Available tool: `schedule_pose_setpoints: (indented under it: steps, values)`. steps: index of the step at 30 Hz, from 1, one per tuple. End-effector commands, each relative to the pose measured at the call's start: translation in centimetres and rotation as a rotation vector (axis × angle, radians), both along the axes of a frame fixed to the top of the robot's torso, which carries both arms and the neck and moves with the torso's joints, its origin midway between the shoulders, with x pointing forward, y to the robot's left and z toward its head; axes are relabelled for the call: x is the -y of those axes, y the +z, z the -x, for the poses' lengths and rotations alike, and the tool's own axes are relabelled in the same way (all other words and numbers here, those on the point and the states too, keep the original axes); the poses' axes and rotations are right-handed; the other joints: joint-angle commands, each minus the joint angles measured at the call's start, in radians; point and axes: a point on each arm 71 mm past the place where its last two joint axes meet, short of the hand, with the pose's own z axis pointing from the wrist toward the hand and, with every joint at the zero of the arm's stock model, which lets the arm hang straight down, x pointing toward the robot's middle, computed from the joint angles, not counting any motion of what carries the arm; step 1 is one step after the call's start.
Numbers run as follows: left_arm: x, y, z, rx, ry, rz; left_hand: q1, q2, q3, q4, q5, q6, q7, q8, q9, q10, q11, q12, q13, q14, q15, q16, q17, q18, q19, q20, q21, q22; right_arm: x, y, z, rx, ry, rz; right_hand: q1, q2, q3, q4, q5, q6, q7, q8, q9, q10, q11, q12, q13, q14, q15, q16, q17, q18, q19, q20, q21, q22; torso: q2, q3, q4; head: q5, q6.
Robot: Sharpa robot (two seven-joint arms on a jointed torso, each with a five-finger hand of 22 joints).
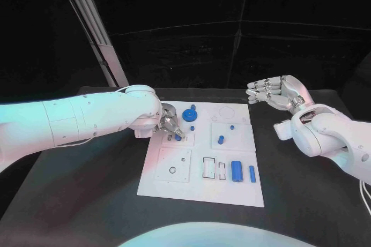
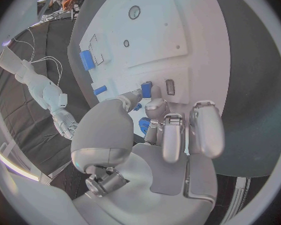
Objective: Assemble the parts on the task board
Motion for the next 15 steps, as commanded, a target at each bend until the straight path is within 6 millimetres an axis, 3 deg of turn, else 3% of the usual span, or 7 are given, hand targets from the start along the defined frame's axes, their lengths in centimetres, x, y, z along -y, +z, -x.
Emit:
schedule_pose_setpoints:
  steps: [1,15]
  values:
    - [0.01,-0.10,0.05,-0.015,-0.004,-0.009,-0.012,0.001,-0.008,0.000,0.001,0.008,0.002,-0.001,-0.001,0.005,0.001,0.006,0.001,0.104,-0.008,0.003,0.263,-0.007,0.003,-0.005,0.005,0.002,-0.13,0.18,0.01,0.008,0.012,0.004,0.002,0.008,0.002,-0.007,-0.001,-0.010,0.000,0.000,0.000,-0.008,-0.001,0.005,-0.002,-0.005,0.004,-0.007,-0.001,0.010,0.004,-0.001,-0.007,-0.001,0.000,0.0005,0.0000,0.000,-0.002]
    - [0.00,-0.08,-0.08,-0.009,0.000,-0.004,-0.043,0.009,-0.041,0.032,0.001,0.019,0.000,-0.002,-0.003,0.017,-0.001,0.021,0.021,0.104,-0.009,0.003,0.263,-0.010,0.008,-0.006,0.014,0.017,-0.13,0.19,0.01,0.010,0.006,0.004,0.001,0.008,0.001,-0.008,-0.004,-0.012,0.001,-0.001,0.000,-0.010,0.000,0.005,-0.002,-0.007,0.005,-0.008,-0.003,0.010,0.004,0.000,-0.009,-0.002,0.000,0.0004,-0.0001,0.000,-0.004]
